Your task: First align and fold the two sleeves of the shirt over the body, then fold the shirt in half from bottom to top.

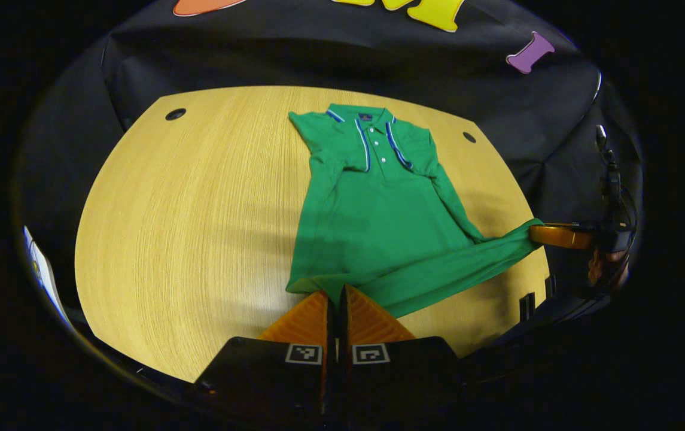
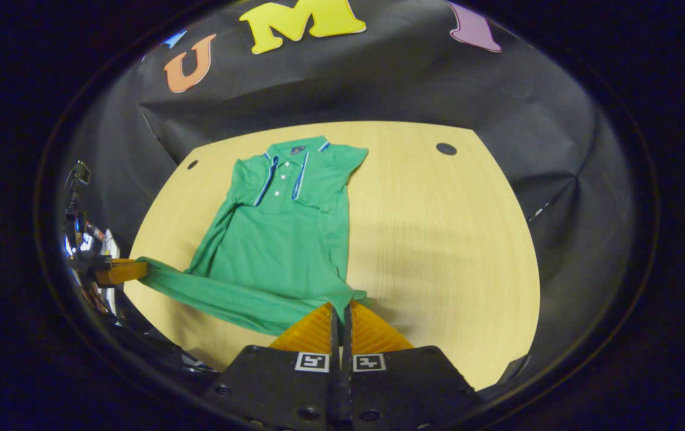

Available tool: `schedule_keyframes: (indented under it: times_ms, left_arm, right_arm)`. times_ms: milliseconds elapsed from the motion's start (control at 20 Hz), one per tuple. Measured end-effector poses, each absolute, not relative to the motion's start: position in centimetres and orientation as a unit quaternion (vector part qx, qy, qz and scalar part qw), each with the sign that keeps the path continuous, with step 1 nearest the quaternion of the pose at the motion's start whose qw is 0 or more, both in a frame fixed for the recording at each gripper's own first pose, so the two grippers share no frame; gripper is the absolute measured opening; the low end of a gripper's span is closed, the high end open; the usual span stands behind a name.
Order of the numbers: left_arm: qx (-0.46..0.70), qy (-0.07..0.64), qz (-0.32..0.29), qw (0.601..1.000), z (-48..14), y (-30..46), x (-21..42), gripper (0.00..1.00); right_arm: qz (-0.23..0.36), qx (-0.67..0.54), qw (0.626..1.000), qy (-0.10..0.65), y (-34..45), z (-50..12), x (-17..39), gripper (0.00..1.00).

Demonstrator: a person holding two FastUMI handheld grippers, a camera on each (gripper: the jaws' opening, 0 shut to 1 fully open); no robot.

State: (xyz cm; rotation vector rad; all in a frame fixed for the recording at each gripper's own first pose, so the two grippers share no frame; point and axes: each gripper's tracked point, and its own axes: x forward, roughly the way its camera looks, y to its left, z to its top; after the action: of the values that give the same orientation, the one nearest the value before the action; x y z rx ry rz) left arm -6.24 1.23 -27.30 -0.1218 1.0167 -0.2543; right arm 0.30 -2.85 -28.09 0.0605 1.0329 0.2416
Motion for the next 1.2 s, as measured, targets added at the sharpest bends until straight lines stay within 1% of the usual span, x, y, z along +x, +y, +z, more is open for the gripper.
schedule_keyframes:
  times_ms: [450,650,950,1050,1100,1200]
  left_arm:
    - [-0.07,0.41,-0.105,0.904,-24.3,1.1,4.6,0.06]
    - [-0.052,0.381,-0.105,0.917,-23.2,1.1,10.1,0.06]
    - [-0.058,0.353,-0.102,0.928,-21.8,0.6,17.5,0.06]
    - [-0.057,0.34,-0.094,0.934,-21.8,0.7,19.8,0.05]
    - [-0.061,0.332,-0.091,0.937,-21.9,0.6,21.1,0.06]
    - [-0.068,0.329,-0.086,0.938,-22.5,0.7,22.9,0.05]
  right_arm:
    - [0.115,0.022,0.899,0.422,-0.7,-24.0,10.2,0.0]
    - [0.112,0.025,0.908,0.403,-0.1,-22.9,15.2,0.0]
    - [0.105,0.036,0.919,0.379,0.0,-21.2,22.5,0.0]
    - [0.106,0.038,0.922,0.37,0.1,-20.9,24.7,0.02]
    - [0.106,0.037,0.924,0.367,0.2,-20.9,25.8,0.0]
    - [0.107,0.035,0.921,0.372,0.3,-21.9,27.0,0.0]
